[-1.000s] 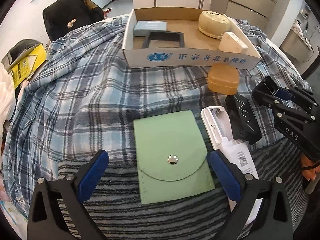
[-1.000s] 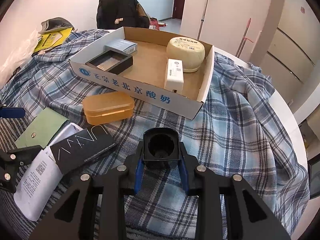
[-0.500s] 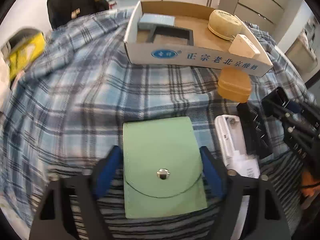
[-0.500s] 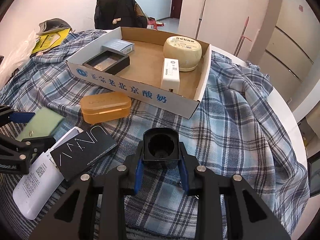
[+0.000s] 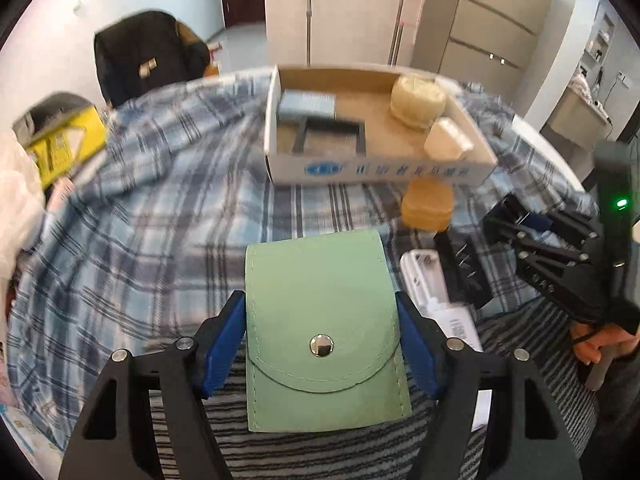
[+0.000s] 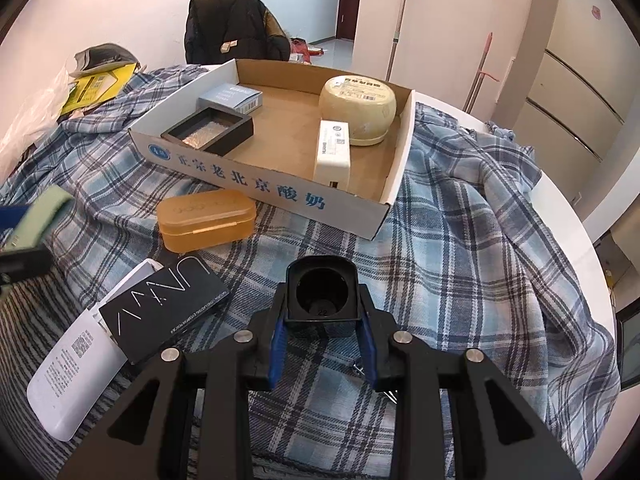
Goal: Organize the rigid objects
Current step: 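Lower the green pouch into the tray with the left tool while the right tool lowers the black cup in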
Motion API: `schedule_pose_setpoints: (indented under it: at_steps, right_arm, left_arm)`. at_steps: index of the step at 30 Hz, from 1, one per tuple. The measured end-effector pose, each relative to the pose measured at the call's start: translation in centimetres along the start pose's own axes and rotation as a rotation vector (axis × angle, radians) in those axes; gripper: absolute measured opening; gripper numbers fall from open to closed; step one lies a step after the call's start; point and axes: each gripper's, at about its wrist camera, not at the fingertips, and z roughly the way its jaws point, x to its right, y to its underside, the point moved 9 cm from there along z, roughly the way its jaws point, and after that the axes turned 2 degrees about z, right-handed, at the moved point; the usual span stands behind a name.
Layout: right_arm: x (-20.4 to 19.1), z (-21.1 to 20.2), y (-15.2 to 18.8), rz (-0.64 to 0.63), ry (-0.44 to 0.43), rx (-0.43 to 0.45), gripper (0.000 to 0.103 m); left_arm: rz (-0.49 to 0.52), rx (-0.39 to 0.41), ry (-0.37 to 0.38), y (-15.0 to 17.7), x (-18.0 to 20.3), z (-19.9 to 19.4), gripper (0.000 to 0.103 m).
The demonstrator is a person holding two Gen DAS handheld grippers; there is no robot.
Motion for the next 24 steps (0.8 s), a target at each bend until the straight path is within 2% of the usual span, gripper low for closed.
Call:
schedule_pose_setpoints:
  at_steps: [3, 6, 10, 16, 20, 21, 23, 24]
  right_arm:
    - [0.0, -0.6, -0.3, 0.011, -0.019, 0.027, 0.030]
    - [0.2, -2.1, -1.2, 0.018, -0.021, 0.098, 0.030]
    - [0.5, -4.5, -2.4, 0.031, -0.019, 0.165, 0.030]
    - [1.9, -7.5, -4.0, 0.029, 0.047, 0.193, 0.029]
    - [2.8, -9.7, -7.3, 0.066, 0.065, 0.217, 0.029]
    - [2.9, -10.1, -8.3, 0.080, 0.069, 0.228, 0.029]
    - [3.1, -10.9, -10.8, 0.103, 0.103, 0.252, 0.029]
    - [3.1, -11.2, -12.1, 0.108, 0.129, 0.267, 0.029]
  left_arm:
    - [0.011, 0.042, -0.008, -0.7, 0.0, -1.4, 0.074]
    - [0.030, 0.094, -0.036, -1.7, -0.1, -2.9, 0.074]
    - [0.036, 0.153, -0.026, -3.5, 0.3, -4.2, 0.074]
    - [0.018, 0.234, -0.007, -8.3, 1.0, -4.5, 0.074]
    - [0.004, 0.276, 0.006, -12.4, 1.7, -3.8, 0.074]
    - [-0.036, 0.293, 0.010, -13.3, 1.6, -3.8, 0.074]
    - [-0.066, 0.312, 0.033, -14.0, 1.8, -3.8, 0.074]
    - [-0.049, 0.328, 0.038, -14.7, 2.2, -3.8, 0.074]
